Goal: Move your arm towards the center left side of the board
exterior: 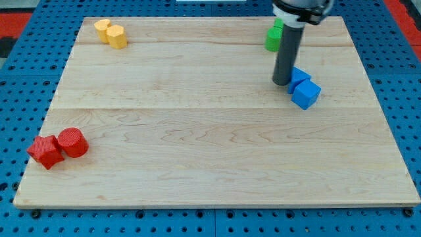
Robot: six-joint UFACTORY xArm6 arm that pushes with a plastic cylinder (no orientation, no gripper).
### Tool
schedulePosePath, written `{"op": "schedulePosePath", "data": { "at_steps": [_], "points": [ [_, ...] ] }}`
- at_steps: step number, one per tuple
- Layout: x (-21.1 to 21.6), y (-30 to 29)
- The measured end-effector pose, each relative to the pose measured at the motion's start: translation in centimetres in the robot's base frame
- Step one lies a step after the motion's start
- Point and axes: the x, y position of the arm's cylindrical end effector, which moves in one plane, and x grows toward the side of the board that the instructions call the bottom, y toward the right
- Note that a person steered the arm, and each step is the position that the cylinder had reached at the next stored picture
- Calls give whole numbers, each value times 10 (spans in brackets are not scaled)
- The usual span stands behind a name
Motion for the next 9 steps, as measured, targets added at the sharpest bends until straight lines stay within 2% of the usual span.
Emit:
{"op": "schedulePosePath", "data": {
  "at_steps": [3, 7, 8, 9],
  "points": [
    [2, -77],
    [0, -82],
    [-1, -107],
    [5, -181]
  ]
}}
